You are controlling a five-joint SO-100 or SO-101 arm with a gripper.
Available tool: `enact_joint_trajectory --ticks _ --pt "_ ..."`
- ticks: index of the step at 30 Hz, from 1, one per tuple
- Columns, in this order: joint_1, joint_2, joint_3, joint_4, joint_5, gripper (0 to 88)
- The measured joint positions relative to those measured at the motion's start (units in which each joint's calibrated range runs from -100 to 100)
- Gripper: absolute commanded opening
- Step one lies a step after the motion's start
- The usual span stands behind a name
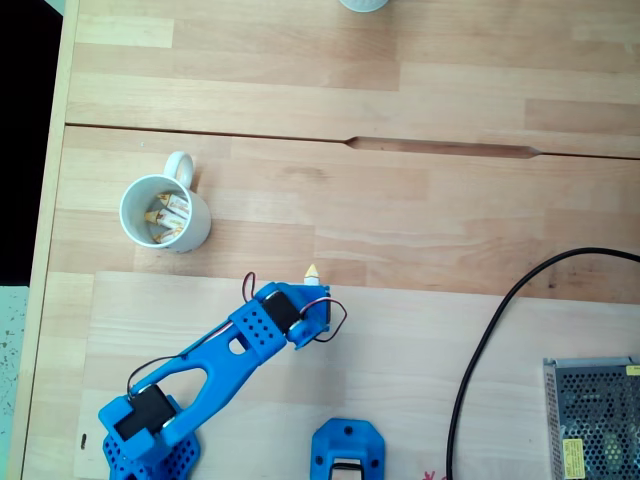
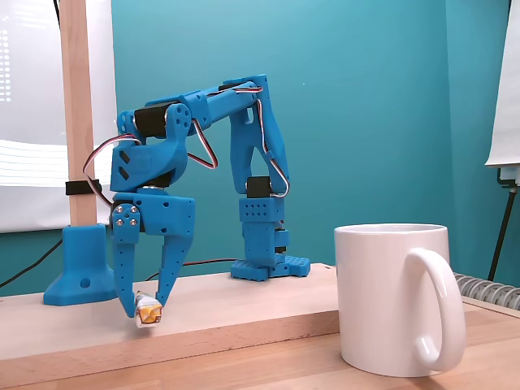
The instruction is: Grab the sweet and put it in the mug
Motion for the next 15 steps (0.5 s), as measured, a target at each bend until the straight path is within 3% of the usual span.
enact_joint_trajectory --ticks 15 --pt "-0.1 -16.4 -1.1 0.1 0.0 0.4"
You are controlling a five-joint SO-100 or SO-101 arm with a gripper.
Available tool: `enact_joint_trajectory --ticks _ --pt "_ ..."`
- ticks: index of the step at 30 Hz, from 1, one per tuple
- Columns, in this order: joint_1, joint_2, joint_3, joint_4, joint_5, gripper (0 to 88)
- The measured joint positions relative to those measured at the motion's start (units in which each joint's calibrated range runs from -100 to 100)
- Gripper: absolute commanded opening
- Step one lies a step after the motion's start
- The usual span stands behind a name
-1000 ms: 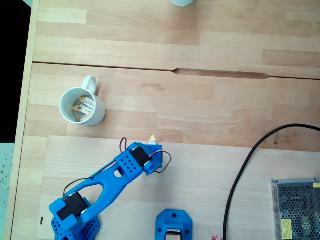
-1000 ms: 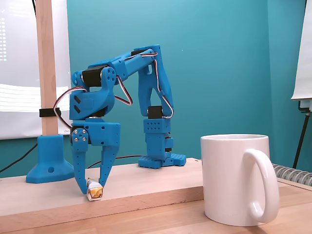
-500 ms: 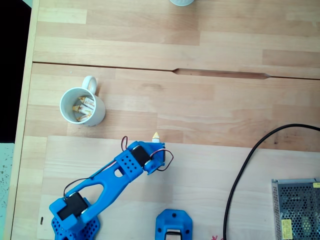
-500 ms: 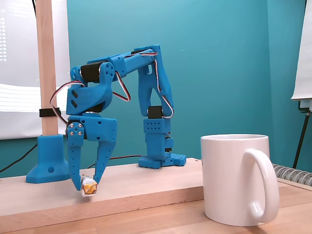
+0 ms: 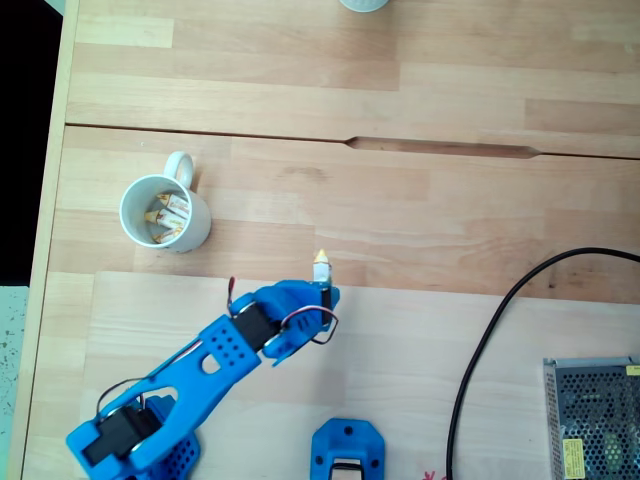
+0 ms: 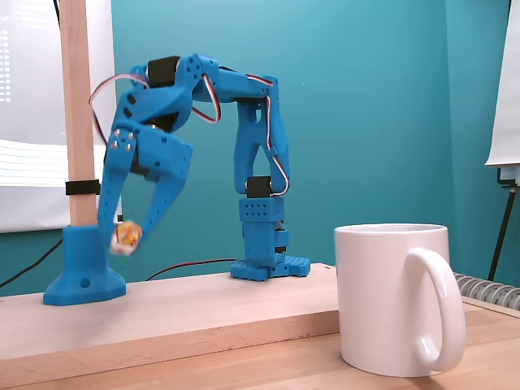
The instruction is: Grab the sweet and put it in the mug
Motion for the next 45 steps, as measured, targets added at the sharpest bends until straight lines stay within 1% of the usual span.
enact_joint_trajectory --ticks 8,21,45 --pt "-4.7 -8.0 0.0 0.4 0.0 0.4" --pt "-13.0 -11.7 0.0 0.7 0.0 0.3" --pt "-35.5 -13.0 0.0 0.7 0.0 0.3"
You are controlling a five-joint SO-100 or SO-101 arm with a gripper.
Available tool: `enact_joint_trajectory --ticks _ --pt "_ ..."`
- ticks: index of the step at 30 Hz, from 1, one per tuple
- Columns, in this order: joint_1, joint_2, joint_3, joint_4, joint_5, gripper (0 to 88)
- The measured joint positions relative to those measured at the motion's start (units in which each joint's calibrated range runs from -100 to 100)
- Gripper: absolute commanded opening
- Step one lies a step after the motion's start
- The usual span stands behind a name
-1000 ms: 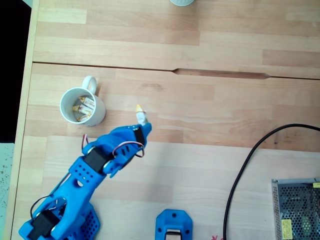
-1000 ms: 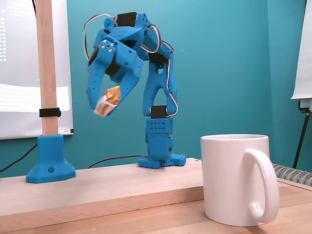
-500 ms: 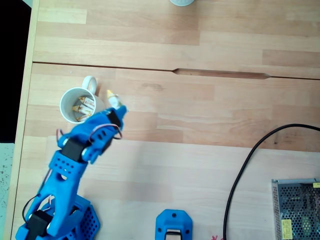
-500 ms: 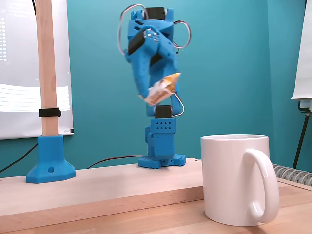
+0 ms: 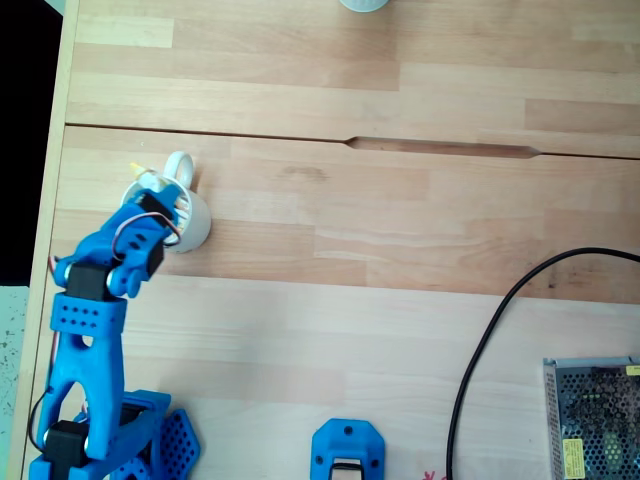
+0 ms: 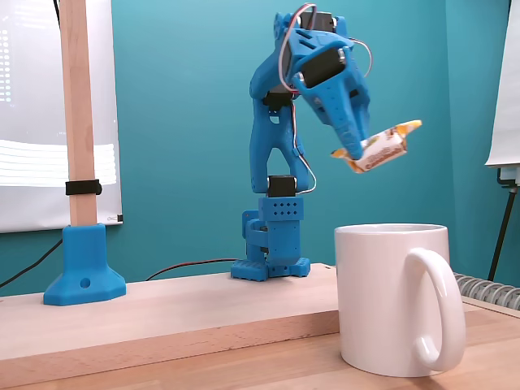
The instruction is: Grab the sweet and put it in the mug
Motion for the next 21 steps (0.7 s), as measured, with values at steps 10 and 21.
enact_joint_trajectory --ticks 10,21 --pt "-2.2 0.0 6.5 0.0 0.0 0.3" --pt "-2.2 0.0 14.3 0.0 0.0 0.3"
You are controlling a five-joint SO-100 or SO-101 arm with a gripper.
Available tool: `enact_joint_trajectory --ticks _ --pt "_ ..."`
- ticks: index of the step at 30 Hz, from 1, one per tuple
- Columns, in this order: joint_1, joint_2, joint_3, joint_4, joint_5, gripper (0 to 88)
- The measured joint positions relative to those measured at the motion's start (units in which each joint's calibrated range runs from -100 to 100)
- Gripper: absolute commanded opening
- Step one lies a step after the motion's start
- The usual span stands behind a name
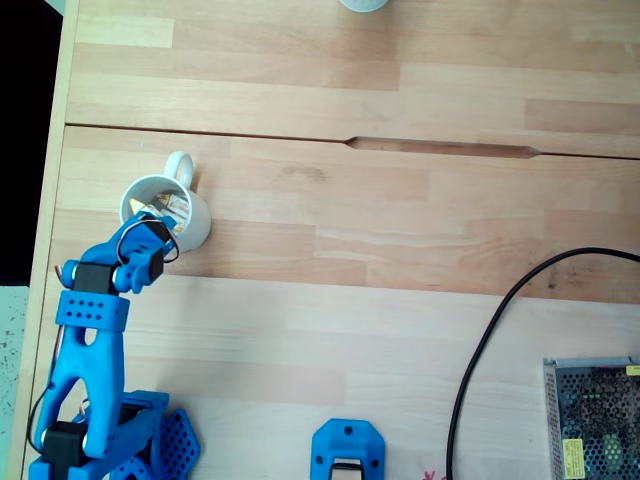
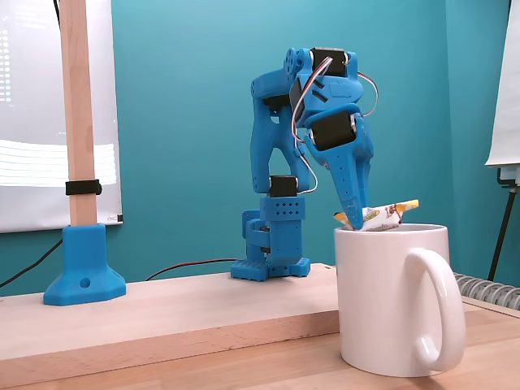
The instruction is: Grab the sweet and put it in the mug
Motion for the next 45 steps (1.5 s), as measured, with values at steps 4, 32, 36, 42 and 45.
enact_joint_trajectory --ticks 4,32,36,42,45 --pt "0.0 0.0 0.0 0.0 -0.1 0.5" --pt "0.0 -0.4 0.8 0.0 -0.6 36.6" --pt "0.0 -0.4 0.8 0.0 -0.6 35.2" --pt "1.7 -2.0 -0.5 0.0 -0.5 35.0" --pt "3.2 -3.1 -1.5 0.0 0.0 35.0"
